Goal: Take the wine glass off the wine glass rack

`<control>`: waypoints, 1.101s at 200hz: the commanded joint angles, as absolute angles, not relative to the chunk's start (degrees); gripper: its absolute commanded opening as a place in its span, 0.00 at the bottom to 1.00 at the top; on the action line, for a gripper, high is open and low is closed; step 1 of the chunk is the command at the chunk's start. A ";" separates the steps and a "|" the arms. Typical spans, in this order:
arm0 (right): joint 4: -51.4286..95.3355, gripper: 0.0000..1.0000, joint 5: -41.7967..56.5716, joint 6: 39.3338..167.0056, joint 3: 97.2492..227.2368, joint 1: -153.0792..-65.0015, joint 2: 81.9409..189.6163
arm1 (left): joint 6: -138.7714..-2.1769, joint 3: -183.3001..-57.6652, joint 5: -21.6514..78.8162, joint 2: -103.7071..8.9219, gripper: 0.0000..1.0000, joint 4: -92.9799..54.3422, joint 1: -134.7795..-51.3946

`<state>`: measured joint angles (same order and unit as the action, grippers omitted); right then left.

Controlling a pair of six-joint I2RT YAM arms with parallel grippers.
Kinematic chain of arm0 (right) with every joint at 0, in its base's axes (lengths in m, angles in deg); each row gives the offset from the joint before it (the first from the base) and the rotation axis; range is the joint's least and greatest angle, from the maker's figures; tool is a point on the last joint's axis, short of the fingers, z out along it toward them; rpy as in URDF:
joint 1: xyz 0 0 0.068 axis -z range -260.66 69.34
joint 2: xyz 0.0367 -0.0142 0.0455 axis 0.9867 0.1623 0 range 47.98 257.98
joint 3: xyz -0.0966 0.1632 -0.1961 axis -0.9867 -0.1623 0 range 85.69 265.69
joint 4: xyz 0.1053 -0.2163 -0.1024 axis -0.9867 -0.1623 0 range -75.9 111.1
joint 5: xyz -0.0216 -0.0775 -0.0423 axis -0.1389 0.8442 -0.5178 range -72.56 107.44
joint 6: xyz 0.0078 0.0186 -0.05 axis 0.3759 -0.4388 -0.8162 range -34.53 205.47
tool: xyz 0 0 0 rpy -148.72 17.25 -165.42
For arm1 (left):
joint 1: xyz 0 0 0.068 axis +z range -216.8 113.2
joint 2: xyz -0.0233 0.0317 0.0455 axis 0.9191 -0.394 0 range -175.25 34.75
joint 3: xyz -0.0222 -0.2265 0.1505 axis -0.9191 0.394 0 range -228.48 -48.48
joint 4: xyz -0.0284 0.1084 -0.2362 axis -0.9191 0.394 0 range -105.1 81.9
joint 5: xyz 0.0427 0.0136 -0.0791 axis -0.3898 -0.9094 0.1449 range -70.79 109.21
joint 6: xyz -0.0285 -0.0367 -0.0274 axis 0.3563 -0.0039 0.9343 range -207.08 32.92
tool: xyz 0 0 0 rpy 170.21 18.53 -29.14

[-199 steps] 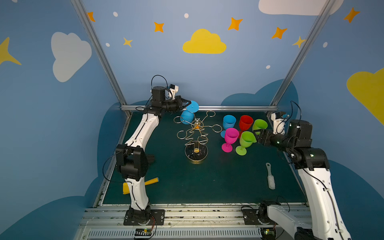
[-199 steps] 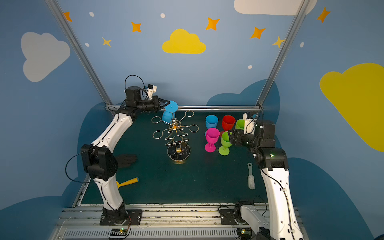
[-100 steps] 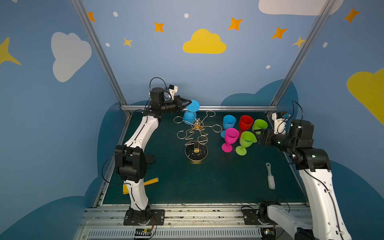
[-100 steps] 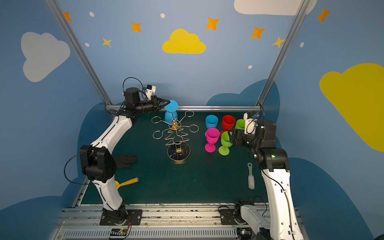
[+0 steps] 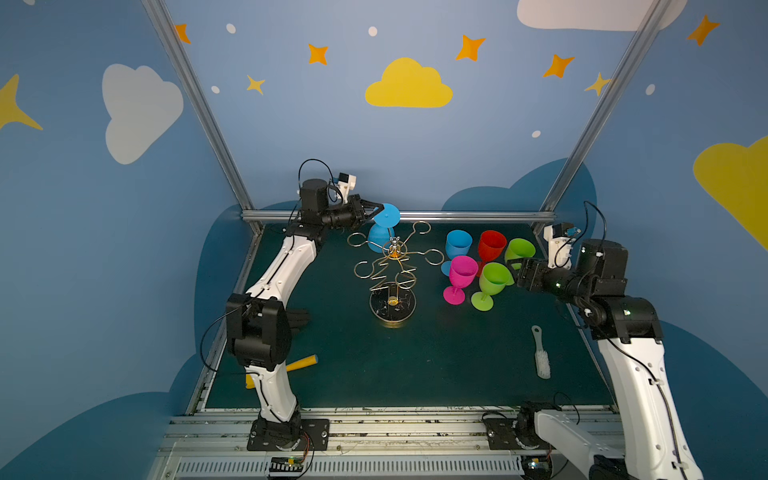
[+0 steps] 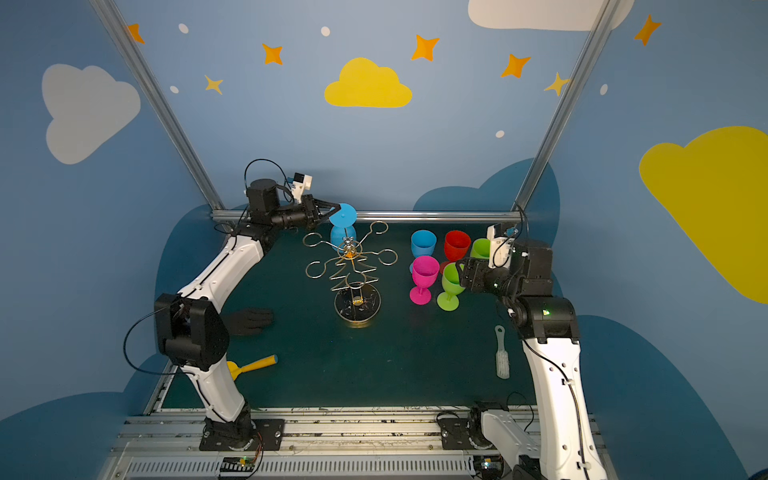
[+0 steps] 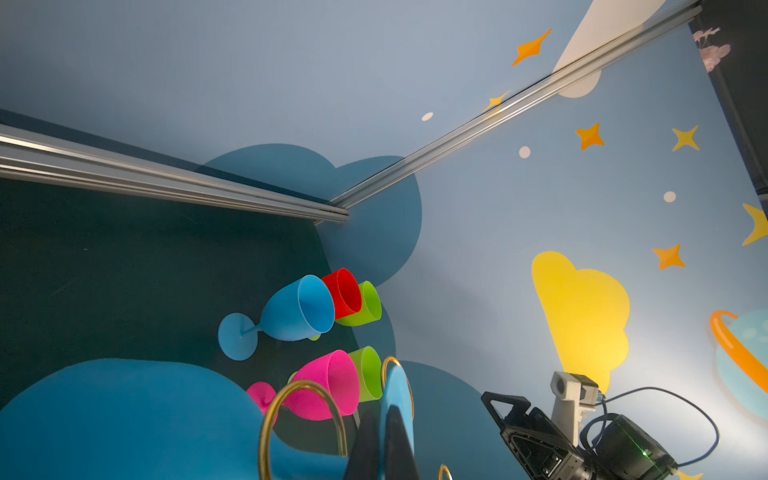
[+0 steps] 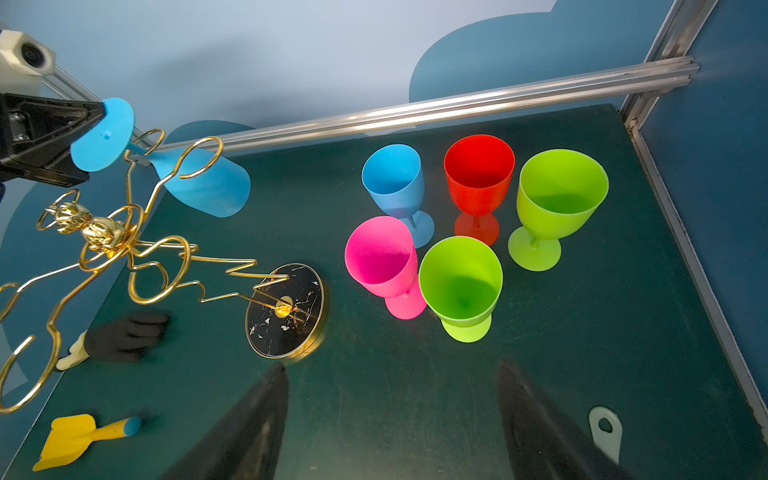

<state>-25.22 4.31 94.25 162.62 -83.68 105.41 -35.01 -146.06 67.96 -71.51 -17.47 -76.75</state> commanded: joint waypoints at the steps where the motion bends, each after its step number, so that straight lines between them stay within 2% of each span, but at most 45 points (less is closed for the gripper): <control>1: -25.57 0.78 3.73 94.42 163.94 -83.40 104.93 | -35.41 -146.00 69.31 -70.00 0.03 -18.97 -77.58; 107: -25.57 0.78 4.07 94.00 163.49 -83.41 104.41 | -36.36 -145.87 68.25 -70.37 0.03 -18.18 -79.67; 169: -25.56 0.78 3.90 94.04 163.48 -83.38 104.22 | -40.95 -146.49 65.72 -68.66 0.03 -12.58 -79.60; 220: -25.22 0.78 3.51 94.39 163.60 -83.43 104.40 | -40.63 -146.21 67.27 -68.38 0.03 -12.64 -79.66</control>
<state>-25.20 4.27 94.25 162.62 -83.68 105.21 -39.81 -145.54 65.67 -70.52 -13.58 -79.03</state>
